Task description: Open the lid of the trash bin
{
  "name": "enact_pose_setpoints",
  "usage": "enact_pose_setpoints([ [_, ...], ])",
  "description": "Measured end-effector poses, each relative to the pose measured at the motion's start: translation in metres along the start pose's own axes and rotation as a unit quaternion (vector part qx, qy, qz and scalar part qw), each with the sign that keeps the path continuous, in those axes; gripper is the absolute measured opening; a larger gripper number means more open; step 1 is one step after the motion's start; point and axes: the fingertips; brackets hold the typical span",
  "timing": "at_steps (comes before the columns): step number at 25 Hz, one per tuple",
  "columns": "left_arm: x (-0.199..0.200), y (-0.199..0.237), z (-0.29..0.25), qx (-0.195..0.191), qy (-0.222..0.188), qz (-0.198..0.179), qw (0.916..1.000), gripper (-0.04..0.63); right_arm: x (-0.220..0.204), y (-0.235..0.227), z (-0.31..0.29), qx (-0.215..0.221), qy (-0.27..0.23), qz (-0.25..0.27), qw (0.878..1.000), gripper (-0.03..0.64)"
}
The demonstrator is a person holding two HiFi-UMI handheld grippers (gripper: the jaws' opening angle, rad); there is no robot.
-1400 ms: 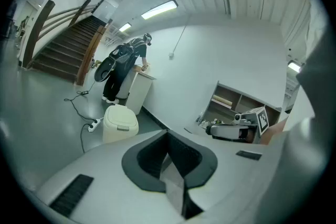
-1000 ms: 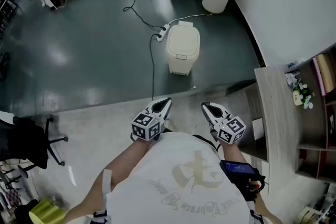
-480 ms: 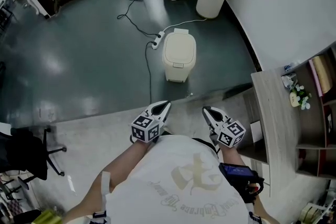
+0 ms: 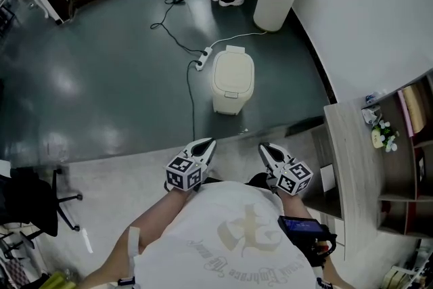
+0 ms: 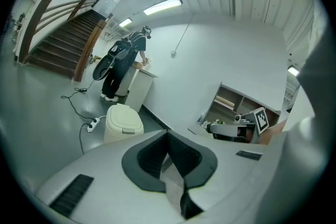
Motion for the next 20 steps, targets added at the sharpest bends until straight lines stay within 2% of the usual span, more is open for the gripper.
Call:
enact_pose_setpoints([
  [9,0.016,0.019,-0.003,0.008,-0.016,0.003,0.9998,0.009,0.009,-0.009,-0.012,-0.008,-0.006,-0.005,1.0,0.005],
  [20,0.024,0.039,-0.002,0.033,-0.021,0.01,0.9992,0.009,0.017,-0.014,-0.043,0.014,-0.001,-0.015,1.0,0.005],
])
Point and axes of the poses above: the fingertips, and each gripper's own axes: z backward along the fingers, y to its left, x out of its top, and after that the axes turned 15 degrees about -x, right-handed
